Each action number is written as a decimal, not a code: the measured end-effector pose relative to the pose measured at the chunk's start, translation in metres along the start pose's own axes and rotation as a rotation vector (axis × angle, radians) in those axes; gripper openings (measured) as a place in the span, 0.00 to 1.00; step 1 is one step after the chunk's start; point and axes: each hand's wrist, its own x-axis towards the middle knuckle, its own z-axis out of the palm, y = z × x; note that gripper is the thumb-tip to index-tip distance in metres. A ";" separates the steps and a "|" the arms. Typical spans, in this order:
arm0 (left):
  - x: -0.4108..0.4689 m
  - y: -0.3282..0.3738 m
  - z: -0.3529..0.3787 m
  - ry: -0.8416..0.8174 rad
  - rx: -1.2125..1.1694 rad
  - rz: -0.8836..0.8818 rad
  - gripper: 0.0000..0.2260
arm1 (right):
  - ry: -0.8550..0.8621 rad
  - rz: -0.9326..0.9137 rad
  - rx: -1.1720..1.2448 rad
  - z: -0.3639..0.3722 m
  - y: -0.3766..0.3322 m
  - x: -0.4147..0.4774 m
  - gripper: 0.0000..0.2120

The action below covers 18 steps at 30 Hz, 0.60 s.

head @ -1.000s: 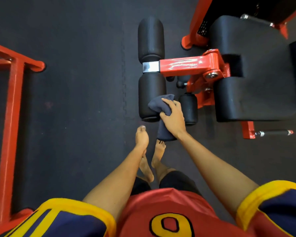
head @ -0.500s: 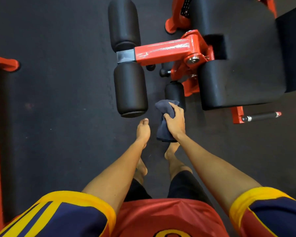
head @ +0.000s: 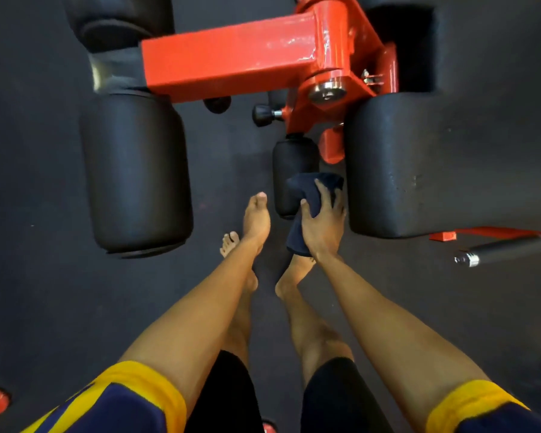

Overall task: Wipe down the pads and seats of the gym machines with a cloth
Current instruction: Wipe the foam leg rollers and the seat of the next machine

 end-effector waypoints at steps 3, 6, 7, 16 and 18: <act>0.030 0.004 0.026 -0.041 -0.002 0.021 0.21 | 0.041 -0.046 -0.007 0.012 0.013 0.026 0.27; 0.060 0.006 0.045 -0.054 -0.103 0.013 0.26 | -0.038 -0.105 -0.071 0.036 0.031 0.048 0.31; 0.070 0.005 0.050 -0.050 -0.137 -0.003 0.30 | -0.094 -0.140 -0.088 0.046 0.040 0.052 0.34; 0.191 -0.041 0.077 -0.153 -0.209 0.008 0.41 | -0.026 -0.223 -0.161 0.093 0.029 0.114 0.33; 0.177 -0.026 0.075 -0.128 -0.209 0.038 0.39 | -0.010 -0.261 -0.149 0.095 0.018 0.135 0.32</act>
